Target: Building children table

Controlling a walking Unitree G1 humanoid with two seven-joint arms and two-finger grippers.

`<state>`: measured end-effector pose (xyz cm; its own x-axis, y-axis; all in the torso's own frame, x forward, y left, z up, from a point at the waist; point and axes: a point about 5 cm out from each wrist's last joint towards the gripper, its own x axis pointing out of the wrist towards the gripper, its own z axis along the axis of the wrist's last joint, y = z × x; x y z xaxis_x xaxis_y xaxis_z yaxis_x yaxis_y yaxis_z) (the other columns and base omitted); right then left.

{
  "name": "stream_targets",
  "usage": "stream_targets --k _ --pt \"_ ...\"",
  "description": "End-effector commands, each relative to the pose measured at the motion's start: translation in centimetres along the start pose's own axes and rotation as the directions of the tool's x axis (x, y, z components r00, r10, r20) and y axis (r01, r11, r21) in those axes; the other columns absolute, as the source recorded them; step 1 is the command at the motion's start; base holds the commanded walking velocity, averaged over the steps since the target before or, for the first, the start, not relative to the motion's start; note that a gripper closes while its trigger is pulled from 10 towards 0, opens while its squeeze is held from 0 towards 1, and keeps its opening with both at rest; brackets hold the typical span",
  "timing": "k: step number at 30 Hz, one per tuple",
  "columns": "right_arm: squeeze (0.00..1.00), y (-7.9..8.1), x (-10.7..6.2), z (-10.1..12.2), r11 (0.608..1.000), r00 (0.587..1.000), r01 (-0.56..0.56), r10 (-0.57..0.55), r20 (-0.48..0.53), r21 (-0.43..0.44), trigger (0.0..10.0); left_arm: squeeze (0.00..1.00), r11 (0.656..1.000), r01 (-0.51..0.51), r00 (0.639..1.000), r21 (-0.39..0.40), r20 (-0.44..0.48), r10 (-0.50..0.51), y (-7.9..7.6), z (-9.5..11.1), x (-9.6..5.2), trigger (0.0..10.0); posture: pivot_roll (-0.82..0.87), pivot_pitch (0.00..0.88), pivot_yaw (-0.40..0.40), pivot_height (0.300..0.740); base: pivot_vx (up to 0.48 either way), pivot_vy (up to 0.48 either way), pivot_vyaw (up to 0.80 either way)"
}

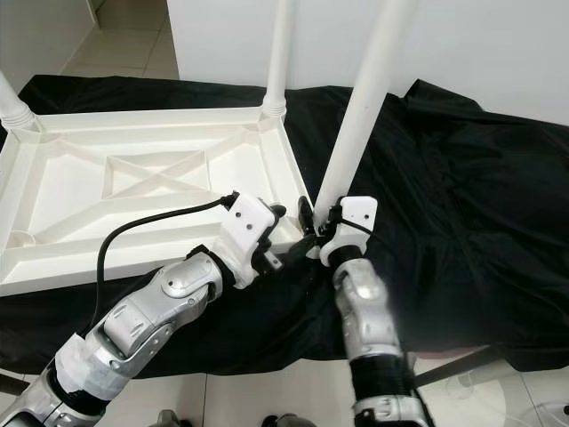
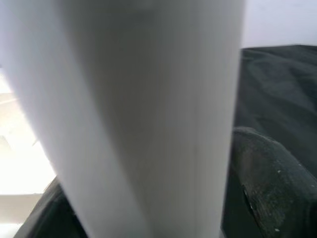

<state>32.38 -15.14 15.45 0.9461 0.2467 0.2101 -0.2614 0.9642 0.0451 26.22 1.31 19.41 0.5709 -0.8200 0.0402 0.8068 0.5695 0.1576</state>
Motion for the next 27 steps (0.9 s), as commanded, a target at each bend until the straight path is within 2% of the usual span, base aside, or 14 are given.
stream_targets --k 1,6,8,12,14,17,18,20,21,22,27 --pt "0.0 -0.4 0.3 0.5 0.999 0.998 -0.052 0.052 0.019 -0.008 10.0 0.0 0.99 0.14 0.99 0.02 -0.006 -0.14 -0.7 0.0 0.1 10.0 -0.03 0.093 -0.063 0.74 0.0 0.0 0.0" --pt "0.0 -0.7 0.5 0.8 0.991 0.992 -0.128 0.128 0.015 -0.026 10.0 0.0 0.988 0.148 0.989 0.031 -0.013 -0.148 -0.8 -0.2 0.1 10.0 -0.03 0.092 -0.062 0.74 0.0 0.0 0.0" --pt "0.0 -1.1 0.8 1.3 0.974 0.975 -0.22 0.22 0.004 -0.059 10.0 0.0 0.985 0.166 0.986 0.04 -0.025 -0.165 -0.9 -0.4 -0.1 10.0 -0.02 0.088 -0.061 0.74 0.0 0.0 0.0" --pt "0.0 -1.2 1.0 1.5 0.966 0.968 -0.25 0.25 -0.002 -0.072 10.0 0.0 0.984 0.174 0.985 0.043 -0.03 -0.172 -1.0 -0.5 -0.1 10.0 -0.02 0.088 -0.061 0.74 0.0 0.0 0.0" --pt "0.0 -1.8 1.4 1.7 0.947 0.95 -0.312 0.31 -0.038 -0.083 10.0 0.0 0.978 0.2 0.979 0.051 -0.043 -0.198 -1.3 -0.7 -0.2 10.0 -0.02 0.082 -0.061 0.74 0.0 0.0 0.0" --pt "0.0 -2.1 1.5 1.6 0.933 0.938 -0.347 0.342 -0.063 -0.095 10.0 0.0 0.977 0.208 0.977 0.054 -0.046 -0.206 -1.4 -0.7 -0.2 10.0 -0.02 0.082 -0.061 0.74 0.0 0.0 0.0" --pt "0.0 -2.5 1.6 1.6 0.924 0.929 -0.368 0.361 -0.081 -0.102 8.9 0.0 0.975 0.213 0.976 0.057 -0.048 -0.211 -1.5 -0.7 -0.2 10.0 -0.02 0.076 -0.062 0.74 0.0 0.0 0.0" --pt "0.0 -2.5 1.6 1.6 0.924 0.929 -0.368 0.361 -0.081 -0.102 8.9 0.0 0.975 0.213 0.976 0.057 -0.048 -0.211 -1.5 -0.7 -0.2 10.0 -0.02 0.076 -0.062 0.74 0.0 0.0 0.0" --pt "0.0 -3.0 1.8 1.6 0.916 0.923 -0.382 0.372 -0.1 -0.121 3.3 0.0 0.975 0.215 0.976 0.059 -0.048 -0.212 -1.5 -0.7 -0.1 10.0 -0.02 0.071 -0.064 0.74 0.0 0.0 0.0" --pt "0.0 -3.6 1.8 1.5 0.914 0.922 -0.382 0.368 -0.12 -0.133 0.0 0.0 0.975 0.214 0.976 0.062 -0.049 -0.211 -1.5 -0.7 0.0 10.0 -0.02 0.07 -0.066 0.74 0.0 0.0 0.0" --pt "0.0 -4.3 1.7 1.3 0.915 0.92 -0.383 0.366 -0.14 -0.124 0.0 0.0 0.975 0.211 0.977 0.067 -0.049 -0.208 -1.5 -0.7 0.0 10.0 -0.02 0.071 -0.072 0.74 0.0 0.0 0.0"
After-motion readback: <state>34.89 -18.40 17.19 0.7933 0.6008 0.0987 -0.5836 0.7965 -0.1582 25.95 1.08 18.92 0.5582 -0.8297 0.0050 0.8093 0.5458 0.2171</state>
